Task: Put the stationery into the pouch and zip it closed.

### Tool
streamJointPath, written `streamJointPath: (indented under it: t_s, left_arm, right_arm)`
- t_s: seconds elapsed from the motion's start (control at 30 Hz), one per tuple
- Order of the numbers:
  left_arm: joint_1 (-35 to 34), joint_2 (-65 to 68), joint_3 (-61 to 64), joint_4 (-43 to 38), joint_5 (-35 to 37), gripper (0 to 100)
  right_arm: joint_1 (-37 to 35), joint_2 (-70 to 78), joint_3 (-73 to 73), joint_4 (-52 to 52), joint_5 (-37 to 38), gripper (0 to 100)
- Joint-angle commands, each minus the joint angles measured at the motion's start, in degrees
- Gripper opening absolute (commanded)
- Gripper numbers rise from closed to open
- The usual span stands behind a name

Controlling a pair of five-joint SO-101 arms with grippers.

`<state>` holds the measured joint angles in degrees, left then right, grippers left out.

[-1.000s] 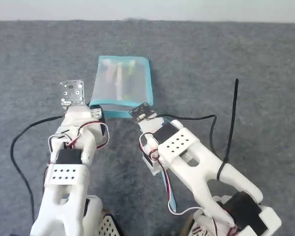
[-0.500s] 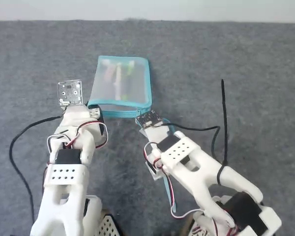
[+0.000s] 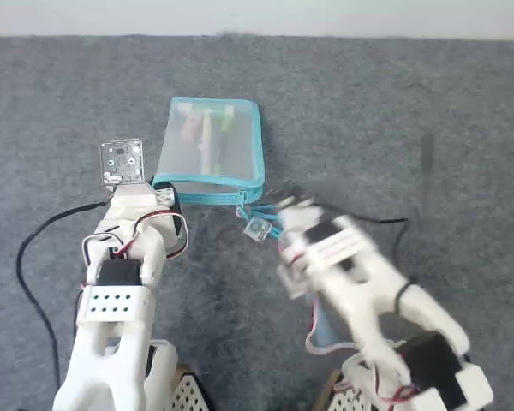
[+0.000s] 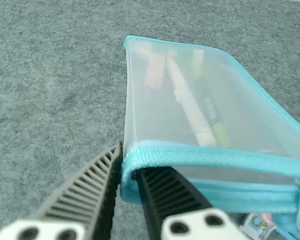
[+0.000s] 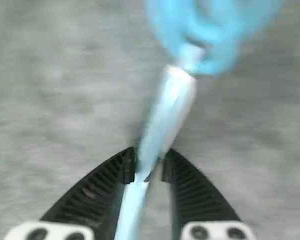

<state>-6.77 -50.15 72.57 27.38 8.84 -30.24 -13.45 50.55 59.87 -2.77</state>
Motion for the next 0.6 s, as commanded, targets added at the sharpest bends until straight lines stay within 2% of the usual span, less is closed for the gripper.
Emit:
streamJointPath:
  t_s: [0.0,0.1,0.17,0.3,0.47,0.57]
  left_arm:
    - [-0.62,-1.23,-4.44,-0.26,-0.09,1]
    - [-0.62,-1.23,-4.44,-0.18,-0.09,1]
    - [-0.62,-1.23,-4.44,-0.18,-0.09,1]
    - [-0.62,-1.23,-4.35,-0.18,-0.09,1]
    - [-0.62,-1.23,-4.26,-0.18,-0.09,1]
    - [-0.62,-1.23,-3.74,-0.18,-0.09,1]
  right_arm:
    - [17.01,-2.59,-7.82,1.54,15.21,1.0]
    - [23.60,-2.51,-11.60,1.71,17.23,0.6]
    - [25.10,-2.51,-13.89,2.59,17.76,0.6]
    - [25.10,1.54,-19.08,3.38,20.57,0.6]
    - [25.10,14.73,-29.71,3.56,21.45,0.7]
    - [24.40,21.93,-35.25,6.29,21.45,7.5]
